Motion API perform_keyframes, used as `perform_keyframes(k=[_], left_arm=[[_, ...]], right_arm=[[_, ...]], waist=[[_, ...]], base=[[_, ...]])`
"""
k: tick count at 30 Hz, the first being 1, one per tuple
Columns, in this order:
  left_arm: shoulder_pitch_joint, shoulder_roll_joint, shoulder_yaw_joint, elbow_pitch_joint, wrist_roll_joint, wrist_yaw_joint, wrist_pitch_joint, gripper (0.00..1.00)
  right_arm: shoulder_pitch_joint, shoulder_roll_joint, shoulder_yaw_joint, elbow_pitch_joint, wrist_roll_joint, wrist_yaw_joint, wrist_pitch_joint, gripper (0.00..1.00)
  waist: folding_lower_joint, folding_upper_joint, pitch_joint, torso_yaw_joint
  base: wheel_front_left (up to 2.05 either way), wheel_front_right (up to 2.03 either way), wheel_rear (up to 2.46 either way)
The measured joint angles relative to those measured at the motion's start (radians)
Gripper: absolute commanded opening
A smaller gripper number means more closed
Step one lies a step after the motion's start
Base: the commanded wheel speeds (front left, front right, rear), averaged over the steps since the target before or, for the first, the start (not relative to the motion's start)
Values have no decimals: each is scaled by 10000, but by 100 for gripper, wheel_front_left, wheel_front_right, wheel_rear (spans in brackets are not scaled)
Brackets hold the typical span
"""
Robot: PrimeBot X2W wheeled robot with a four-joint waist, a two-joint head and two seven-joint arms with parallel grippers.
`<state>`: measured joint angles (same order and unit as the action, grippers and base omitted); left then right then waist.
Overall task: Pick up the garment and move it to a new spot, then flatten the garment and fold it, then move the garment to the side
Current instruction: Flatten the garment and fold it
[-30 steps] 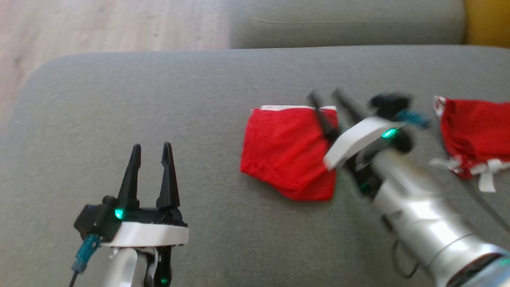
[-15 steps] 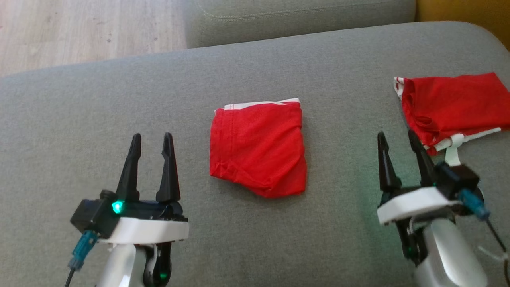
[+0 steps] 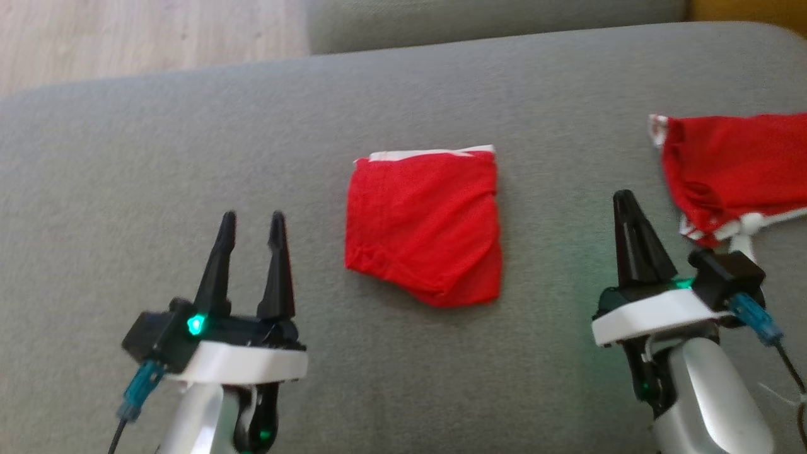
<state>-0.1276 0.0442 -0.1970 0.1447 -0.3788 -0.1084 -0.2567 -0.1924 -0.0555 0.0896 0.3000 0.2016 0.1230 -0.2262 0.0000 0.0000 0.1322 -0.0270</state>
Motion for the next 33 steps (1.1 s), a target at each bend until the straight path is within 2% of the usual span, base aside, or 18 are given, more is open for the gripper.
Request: perform_keyframes(k=[4,9,12,19,24,29,33], left_arm=[[-390,-4,-270,4,-38,-61,0,100],[-568,-4,-393,148,-125,-63,0,100],[-632,-4,-500,184,-236,-63,0,100],[-880,-6,-612,201,-284,-71,0,100],[-880,-6,-694,270,-370,-61,0,100],[-877,-6,-769,301,-437,-58,0,100],[-877,-8,-880,303,-437,-58,0,100]], right_arm=[[-277,0,301,-25,-201,0,278,0],[-1682,-8,1068,961,-639,0,918,0],[-2257,-8,1296,1908,-907,0,1160,0],[-3052,-27,1014,4397,-1611,2,1597,0],[-3824,-52,1093,4851,-1308,2,880,0],[-4126,-81,2236,4612,-293,2,500,0],[-4357,-82,3298,4709,173,2,807,0]], waist=[[0,0,316,417],[1,0,845,1131],[1,0,1072,1504],[1,0,1372,2150],[0,0,1253,2246],[0,0,1159,2304],[0,0,1165,2378]], base=[[0,0,0],[0,0,0],[0,0,0],[0,0,0],[0,0,0],[0,0,0],[0,0,0]])
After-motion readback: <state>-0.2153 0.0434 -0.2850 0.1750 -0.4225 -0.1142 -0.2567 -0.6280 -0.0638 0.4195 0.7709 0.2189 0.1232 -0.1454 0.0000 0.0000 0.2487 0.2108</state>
